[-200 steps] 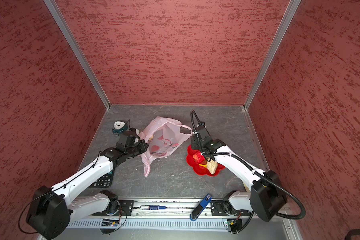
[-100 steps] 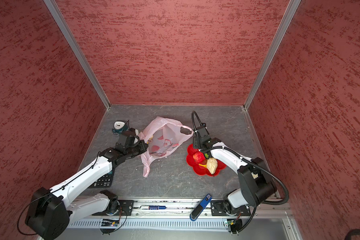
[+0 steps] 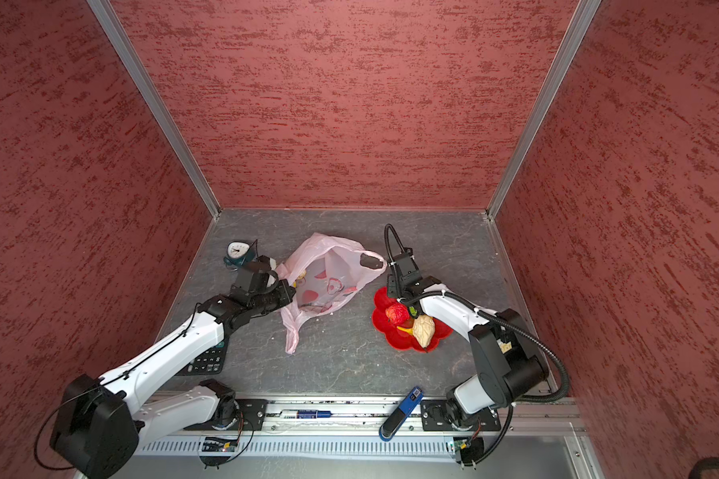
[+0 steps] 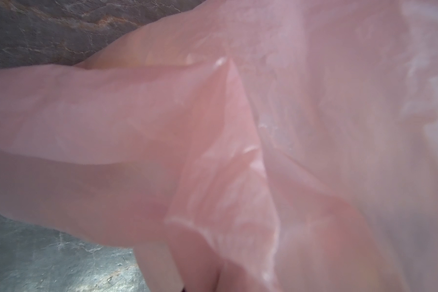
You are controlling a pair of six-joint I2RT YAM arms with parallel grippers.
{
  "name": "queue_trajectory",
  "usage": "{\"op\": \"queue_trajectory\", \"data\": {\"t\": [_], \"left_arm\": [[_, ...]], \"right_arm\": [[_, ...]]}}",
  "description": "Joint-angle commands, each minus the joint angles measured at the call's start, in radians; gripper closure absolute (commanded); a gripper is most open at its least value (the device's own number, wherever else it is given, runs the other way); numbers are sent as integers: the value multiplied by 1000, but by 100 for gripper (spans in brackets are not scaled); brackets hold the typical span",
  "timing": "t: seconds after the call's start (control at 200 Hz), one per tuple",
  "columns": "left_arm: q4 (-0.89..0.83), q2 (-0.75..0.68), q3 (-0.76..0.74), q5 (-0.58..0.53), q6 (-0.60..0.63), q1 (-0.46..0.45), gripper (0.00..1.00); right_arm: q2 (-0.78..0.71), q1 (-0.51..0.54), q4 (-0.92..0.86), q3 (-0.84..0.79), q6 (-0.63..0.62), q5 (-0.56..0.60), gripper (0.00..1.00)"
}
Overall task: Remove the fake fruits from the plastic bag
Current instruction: 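Open the right gripper to release the orange fruit in the red bowl, then move the right gripper back into the bag while the left gripper holds the bag rim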
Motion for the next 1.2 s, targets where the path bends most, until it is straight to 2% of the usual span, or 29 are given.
{"op": "queue_trajectory", "data": {"t": [0.0, 0.311, 0.611, 0.766, 0.912, 1.057, 1.192], "left_arm": [[-13, -20, -11, -10, 13, 3, 89], [-15, -26, -15, -13, 14, 4, 89], [-45, -28, -2, -2, 38, 4, 89], [-82, -33, 6, 5, 71, 5, 89], [-79, -16, 12, 29, 74, 9, 89], [-67, 9, 30, 38, 74, 9, 89], [-90, 17, 46, 31, 85, 10, 89]], "right_arm": [[12, -8, 32, -9, 7, 3, 51], [18, -9, 30, 3, 4, 4, 33], [-54, -8, -12, 31, -4, 21, 22], [-206, 0, -76, 40, -6, 22, 27], [-388, 44, -143, 48, -13, 13, 42], [-473, 171, -163, 105, -51, 13, 47], [-404, 334, -84, 185, -133, -46, 49]]}}
